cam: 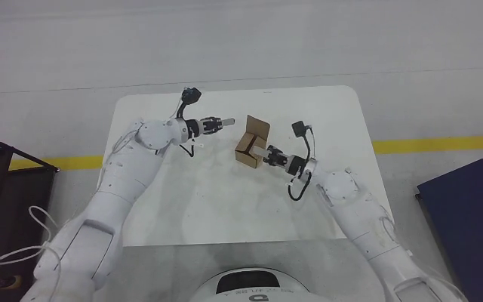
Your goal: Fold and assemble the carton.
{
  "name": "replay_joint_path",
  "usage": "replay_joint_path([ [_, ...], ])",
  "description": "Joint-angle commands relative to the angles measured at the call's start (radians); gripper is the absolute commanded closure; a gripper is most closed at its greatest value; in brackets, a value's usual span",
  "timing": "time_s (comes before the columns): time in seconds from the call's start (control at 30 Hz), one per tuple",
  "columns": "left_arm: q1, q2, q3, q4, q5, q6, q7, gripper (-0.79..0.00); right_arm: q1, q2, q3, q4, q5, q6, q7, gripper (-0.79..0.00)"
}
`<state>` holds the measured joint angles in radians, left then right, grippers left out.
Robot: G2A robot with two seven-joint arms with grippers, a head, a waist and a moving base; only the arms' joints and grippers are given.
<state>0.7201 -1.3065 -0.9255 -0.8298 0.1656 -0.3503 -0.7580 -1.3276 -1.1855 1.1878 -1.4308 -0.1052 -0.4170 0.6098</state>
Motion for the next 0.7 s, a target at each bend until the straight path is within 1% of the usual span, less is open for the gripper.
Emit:
replay_joint_path([
  [0.0, -0.026, -0.013, 0.013, 0.032, -0.029, -0.012, 0.010, -0.785, -0.010, 0.005, 0.006, -0.045, -0.084, 0.038, -0.018, -0.785],
  [0.07, -0.060, -0.033, 0.038, 0.074, -0.053, -0.013, 0.005, -0.785, -0.028, 0.008, 0.003, -0.106, -0.171, 0.085, -0.039, -0.785],
  [0.17, -0.110, -0.070, 0.089, 0.146, -0.070, -0.007, 0.007, -0.785, -0.057, 0.010, -0.003, -0.170, -0.229, 0.134, -0.067, -0.785],
  [0.27, -0.152, -0.108, 0.131, 0.227, -0.096, 0.001, 0.000, -0.785, -0.078, 0.009, -0.005, -0.182, -0.228, 0.154, -0.089, -0.785],
  [0.33, -0.175, -0.132, 0.152, 0.278, -0.113, 0.001, -0.006, -0.785, -0.086, 0.010, -0.008, -0.174, -0.222, 0.150, -0.086, -0.785],
  [0.4, -0.193, -0.154, 0.172, 0.323, -0.121, -0.002, -0.010, -0.785, -0.086, 0.013, -0.020, -0.171, -0.247, 0.149, -0.037, -0.785],
  [0.5, -0.211, -0.185, 0.198, 0.378, -0.127, -0.013, -0.014, -0.785, -0.078, 0.015, -0.046, -0.192, -0.379, 0.220, -0.023, -0.785],
  [0.67, -0.234, -0.223, 0.222, 0.445, -0.128, -0.040, -0.011, -0.785, -0.082, 0.011, -0.119, -0.271, -0.685, 0.431, -0.059, -0.785],
])
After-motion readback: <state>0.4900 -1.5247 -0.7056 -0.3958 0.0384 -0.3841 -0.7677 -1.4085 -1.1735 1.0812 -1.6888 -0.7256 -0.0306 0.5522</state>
